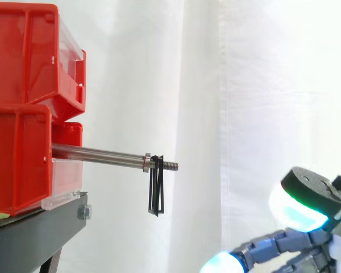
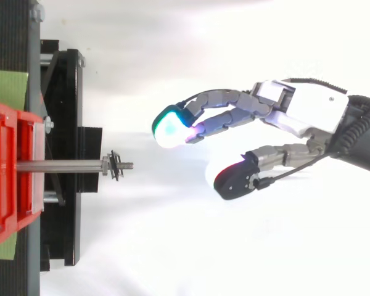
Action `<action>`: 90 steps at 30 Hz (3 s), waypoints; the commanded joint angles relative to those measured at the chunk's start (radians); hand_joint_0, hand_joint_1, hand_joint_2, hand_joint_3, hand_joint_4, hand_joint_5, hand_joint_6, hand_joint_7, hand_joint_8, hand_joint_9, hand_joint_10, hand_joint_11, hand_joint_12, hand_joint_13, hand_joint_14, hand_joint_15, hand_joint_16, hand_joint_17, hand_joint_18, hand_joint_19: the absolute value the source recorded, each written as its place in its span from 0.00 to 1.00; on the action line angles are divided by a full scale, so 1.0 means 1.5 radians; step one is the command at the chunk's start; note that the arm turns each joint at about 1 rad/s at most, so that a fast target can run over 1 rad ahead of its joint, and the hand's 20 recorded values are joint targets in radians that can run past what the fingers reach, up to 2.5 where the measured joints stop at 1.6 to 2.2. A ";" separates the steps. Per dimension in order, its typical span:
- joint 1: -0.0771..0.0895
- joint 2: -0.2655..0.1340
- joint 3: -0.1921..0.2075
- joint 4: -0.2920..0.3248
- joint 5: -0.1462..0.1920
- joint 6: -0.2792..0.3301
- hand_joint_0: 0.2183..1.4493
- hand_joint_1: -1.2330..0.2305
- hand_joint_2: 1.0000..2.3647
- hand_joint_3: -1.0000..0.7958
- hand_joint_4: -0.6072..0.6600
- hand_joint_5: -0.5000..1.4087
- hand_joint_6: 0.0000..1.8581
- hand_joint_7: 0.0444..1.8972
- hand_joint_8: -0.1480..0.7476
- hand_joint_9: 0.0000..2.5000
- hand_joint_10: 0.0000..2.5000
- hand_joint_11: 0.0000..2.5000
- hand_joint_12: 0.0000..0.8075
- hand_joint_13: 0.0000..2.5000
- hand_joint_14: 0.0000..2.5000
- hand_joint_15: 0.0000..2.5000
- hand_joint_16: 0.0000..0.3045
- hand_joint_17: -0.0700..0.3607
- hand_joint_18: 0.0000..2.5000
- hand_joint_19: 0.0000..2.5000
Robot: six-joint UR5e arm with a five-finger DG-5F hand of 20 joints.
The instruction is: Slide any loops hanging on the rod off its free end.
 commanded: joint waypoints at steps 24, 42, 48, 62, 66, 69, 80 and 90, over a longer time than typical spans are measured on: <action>-0.027 -0.065 0.080 0.088 -0.069 -0.227 0.28 0.31 0.00 0.28 0.67 0.16 0.27 0.49 0.51 0.27 0.00 0.11 0.48 0.29 0.00 0.08 0.20 0.48 0.25 0.18; -0.051 -0.110 0.122 0.120 -0.131 -0.358 0.28 0.34 0.00 0.28 0.67 0.16 0.27 0.49 0.52 0.28 0.00 0.12 0.48 0.29 0.00 0.08 0.20 0.48 0.25 0.19; -0.063 -0.110 0.157 0.123 -0.206 -0.431 0.27 0.38 0.00 0.29 0.68 0.16 0.27 0.49 0.53 0.29 0.00 0.12 0.48 0.29 0.00 0.09 0.20 0.49 0.26 0.19; -0.077 -0.110 0.160 0.135 -0.278 -0.471 0.27 0.47 0.00 0.29 0.69 0.17 0.27 0.48 0.54 0.31 0.00 0.12 0.48 0.31 0.00 0.09 0.21 0.50 0.27 0.21; -0.080 -0.110 0.164 0.134 -0.273 -0.472 0.27 0.47 0.00 0.30 0.69 0.17 0.27 0.48 0.55 0.32 0.00 0.12 0.48 0.31 0.00 0.09 0.21 0.50 0.27 0.21; -0.087 -0.110 0.173 0.132 -0.254 -0.471 0.27 0.46 0.00 0.30 0.69 0.17 0.27 0.48 0.55 0.32 0.00 0.12 0.48 0.31 0.00 0.09 0.21 0.50 0.27 0.21; -0.111 -0.117 0.173 0.136 -0.216 -0.423 0.26 0.45 0.00 0.30 0.69 0.17 0.27 0.46 0.54 0.31 0.00 0.12 0.48 0.31 0.00 0.09 0.21 0.50 0.27 0.21; -0.106 -0.117 0.173 0.145 -0.266 -0.384 0.26 0.44 0.00 0.29 0.69 0.17 0.27 0.46 0.55 0.31 0.00 0.12 0.49 0.31 0.00 0.09 0.22 0.51 0.27 0.21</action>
